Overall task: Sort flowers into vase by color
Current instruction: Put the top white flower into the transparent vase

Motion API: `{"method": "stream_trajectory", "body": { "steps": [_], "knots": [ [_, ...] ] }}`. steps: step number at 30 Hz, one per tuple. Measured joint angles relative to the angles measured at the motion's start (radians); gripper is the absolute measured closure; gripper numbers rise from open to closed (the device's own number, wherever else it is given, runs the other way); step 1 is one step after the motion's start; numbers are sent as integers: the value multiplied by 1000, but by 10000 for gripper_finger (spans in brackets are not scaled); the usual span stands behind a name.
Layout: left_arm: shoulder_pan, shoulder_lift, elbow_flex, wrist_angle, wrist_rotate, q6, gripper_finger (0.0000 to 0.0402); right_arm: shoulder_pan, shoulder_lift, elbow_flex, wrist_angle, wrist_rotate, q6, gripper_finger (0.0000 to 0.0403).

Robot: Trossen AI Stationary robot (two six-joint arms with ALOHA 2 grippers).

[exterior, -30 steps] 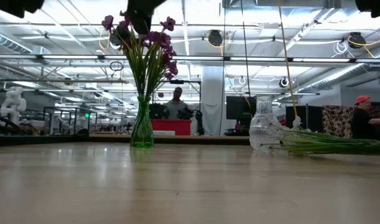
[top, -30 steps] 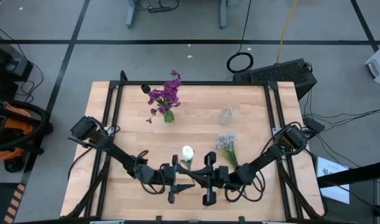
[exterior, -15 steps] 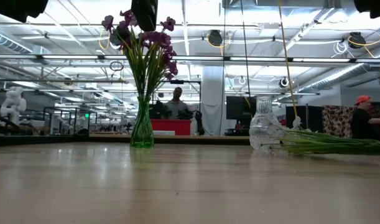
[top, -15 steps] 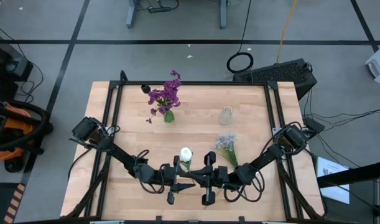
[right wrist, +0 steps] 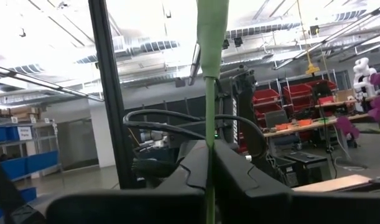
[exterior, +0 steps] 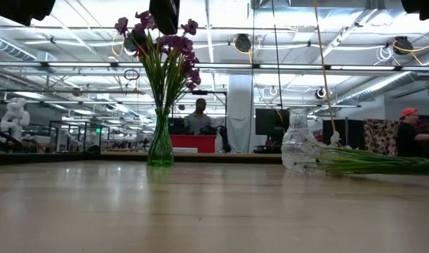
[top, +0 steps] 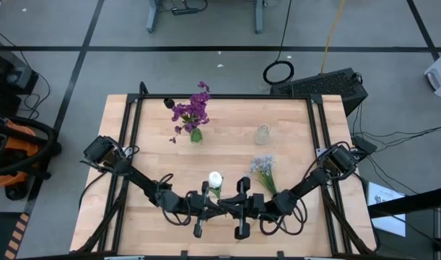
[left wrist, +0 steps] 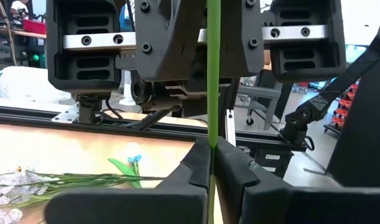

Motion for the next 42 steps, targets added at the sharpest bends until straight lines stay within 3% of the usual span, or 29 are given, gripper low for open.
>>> {"method": "stream_trajectory", "body": {
  "steps": [4,10,13,19,25,33,42],
  "knots": [
    [-2,0,0,-12,2,0,387,18,0,0,-11,19,6,372],
    [-8,0,0,-73,3,-20,386,93,-43,-1,-101,201,-6,311],
    [-9,0,0,-107,3,-29,386,119,-83,-1,-192,236,-20,281],
    [-9,0,0,-145,3,-45,386,117,-182,-1,-472,228,104,233],
    [-9,0,0,-179,3,-49,386,62,-244,-1,-653,92,227,200],
    [-9,0,0,-186,3,-49,386,31,-253,-1,-660,73,210,187],
    [-9,0,0,-186,3,-49,386,47,-253,-1,-614,73,158,220]
  ]
}}
